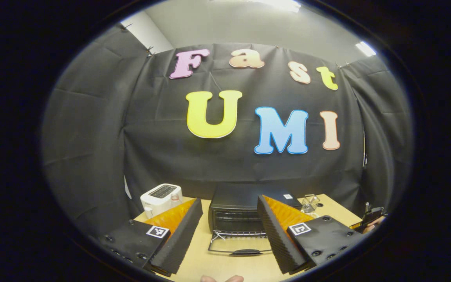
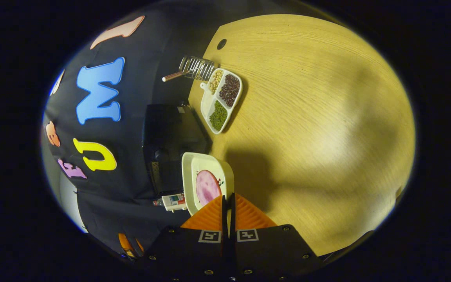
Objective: Open the electric oven with the left hand, put the food in, and close the electric oven.
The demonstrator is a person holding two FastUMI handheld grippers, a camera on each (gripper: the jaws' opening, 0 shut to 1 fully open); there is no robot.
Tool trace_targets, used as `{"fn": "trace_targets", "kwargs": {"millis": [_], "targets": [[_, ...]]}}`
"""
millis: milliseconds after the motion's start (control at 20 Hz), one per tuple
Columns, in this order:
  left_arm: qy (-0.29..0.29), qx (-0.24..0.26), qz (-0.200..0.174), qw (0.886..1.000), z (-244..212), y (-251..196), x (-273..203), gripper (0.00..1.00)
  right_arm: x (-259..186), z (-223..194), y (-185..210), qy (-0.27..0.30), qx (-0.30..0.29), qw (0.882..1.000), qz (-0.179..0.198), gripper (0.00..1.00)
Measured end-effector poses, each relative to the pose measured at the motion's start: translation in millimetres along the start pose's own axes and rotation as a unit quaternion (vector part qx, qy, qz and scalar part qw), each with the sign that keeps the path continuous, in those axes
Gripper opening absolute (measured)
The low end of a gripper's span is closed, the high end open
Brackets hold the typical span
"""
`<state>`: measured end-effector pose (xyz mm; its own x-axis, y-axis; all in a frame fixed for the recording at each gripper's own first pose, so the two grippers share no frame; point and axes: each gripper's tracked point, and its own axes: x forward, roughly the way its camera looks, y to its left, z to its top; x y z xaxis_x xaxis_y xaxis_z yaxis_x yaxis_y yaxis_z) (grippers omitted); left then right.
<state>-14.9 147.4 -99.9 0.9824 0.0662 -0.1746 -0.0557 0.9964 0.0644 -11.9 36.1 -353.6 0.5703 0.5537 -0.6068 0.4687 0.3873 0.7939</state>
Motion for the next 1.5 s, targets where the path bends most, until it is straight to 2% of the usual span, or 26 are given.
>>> {"fn": "trace_targets", "kwargs": {"millis": [50,100,150,500,600,650,700,900,1300,1350,1500], "targets": [[-0.002,-0.002,-0.001,1.000,2,2,0,0.95,1,-9,9,0.002,-0.001,1.000,0.007,0.00],[-0.004,-0.002,0.000,1.000,3,5,-1,1.00,3,-17,18,0.004,-0.002,1.000,0.012,0.01],[-0.007,-0.001,0.001,1.000,5,8,-2,0.95,6,-24,26,0.008,-0.003,1.000,0.016,0.00],[-0.020,0.001,-0.008,1.000,16,35,-6,0.95,43,-67,73,0.000,-0.007,1.000,0.024,0.00],[-0.020,-0.001,-0.008,1.000,17,48,-6,0.95,59,-68,80,-0.016,0.003,1.000,0.025,0.00],[-0.019,-0.002,-0.007,1.000,16,55,-7,0.90,72,-69,87,-0.026,0.011,0.999,0.028,0.01],[-0.019,-0.004,-0.005,1.000,17,63,-7,1.00,82,-69,91,-0.036,0.024,0.999,0.029,0.01],[-0.016,-0.009,0.005,1.000,15,96,-10,1.00,113,-68,106,-0.070,0.065,0.995,0.034,0.00],[-0.010,-0.019,0.028,0.999,12,145,-14,1.00,159,-53,115,-0.127,0.112,0.986,0.010,0.00],[-0.010,-0.021,0.028,0.999,12,147,-13,0.95,164,-50,116,-0.135,0.113,0.984,0.004,0.00],[-0.007,-0.026,0.029,0.999,10,156,-10,0.95,182,-44,122,-0.153,0.130,0.980,-0.003,0.01]]}}
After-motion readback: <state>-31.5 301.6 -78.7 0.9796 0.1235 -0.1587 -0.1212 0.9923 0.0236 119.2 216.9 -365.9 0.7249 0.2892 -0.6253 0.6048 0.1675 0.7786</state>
